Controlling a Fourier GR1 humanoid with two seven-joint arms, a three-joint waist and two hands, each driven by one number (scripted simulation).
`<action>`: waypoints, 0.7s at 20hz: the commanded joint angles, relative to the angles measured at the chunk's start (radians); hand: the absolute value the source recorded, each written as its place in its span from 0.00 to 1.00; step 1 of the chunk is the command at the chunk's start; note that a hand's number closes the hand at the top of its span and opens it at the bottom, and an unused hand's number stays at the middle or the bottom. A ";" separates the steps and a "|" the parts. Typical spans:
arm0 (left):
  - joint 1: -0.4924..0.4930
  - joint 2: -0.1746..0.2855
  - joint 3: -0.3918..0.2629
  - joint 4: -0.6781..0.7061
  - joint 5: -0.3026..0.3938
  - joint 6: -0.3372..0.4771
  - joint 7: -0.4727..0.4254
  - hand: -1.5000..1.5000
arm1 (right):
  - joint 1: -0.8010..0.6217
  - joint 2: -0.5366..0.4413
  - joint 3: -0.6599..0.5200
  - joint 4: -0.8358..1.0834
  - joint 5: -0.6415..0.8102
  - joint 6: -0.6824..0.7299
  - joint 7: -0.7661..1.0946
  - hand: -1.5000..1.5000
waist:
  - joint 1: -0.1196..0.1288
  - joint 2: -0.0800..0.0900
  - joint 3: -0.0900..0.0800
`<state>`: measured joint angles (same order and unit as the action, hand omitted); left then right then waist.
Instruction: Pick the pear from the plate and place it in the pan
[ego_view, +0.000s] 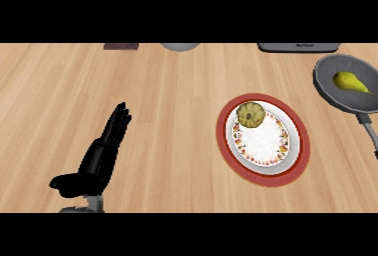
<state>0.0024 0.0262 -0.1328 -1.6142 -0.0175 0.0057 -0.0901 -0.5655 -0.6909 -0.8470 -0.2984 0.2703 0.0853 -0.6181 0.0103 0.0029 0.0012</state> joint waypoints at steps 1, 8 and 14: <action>0.013 -0.021 -0.029 -0.054 -0.028 0.032 0.074 0.50 | 0.024 0.029 0.056 -0.075 -0.037 -0.006 0.028 0.00 | -0.006 -0.003 -0.001; 0.009 -0.025 -0.044 0.000 -0.041 0.065 -0.002 0.50 | 0.104 0.094 0.143 -0.190 -0.079 -0.038 0.049 0.00 | -0.008 -0.003 -0.001; 0.038 -0.001 -0.004 -0.012 -0.022 0.000 -0.014 0.50 | 0.170 0.132 0.194 -0.277 -0.117 -0.089 0.112 0.00 | -0.010 -0.005 -0.002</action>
<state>-0.0001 0.0199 -0.1325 -1.6254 -0.0301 0.0137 -0.0691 -0.4405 -0.6073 -0.6944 -0.4863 0.1791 0.0293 -0.5538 0.0022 -0.0004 -0.0001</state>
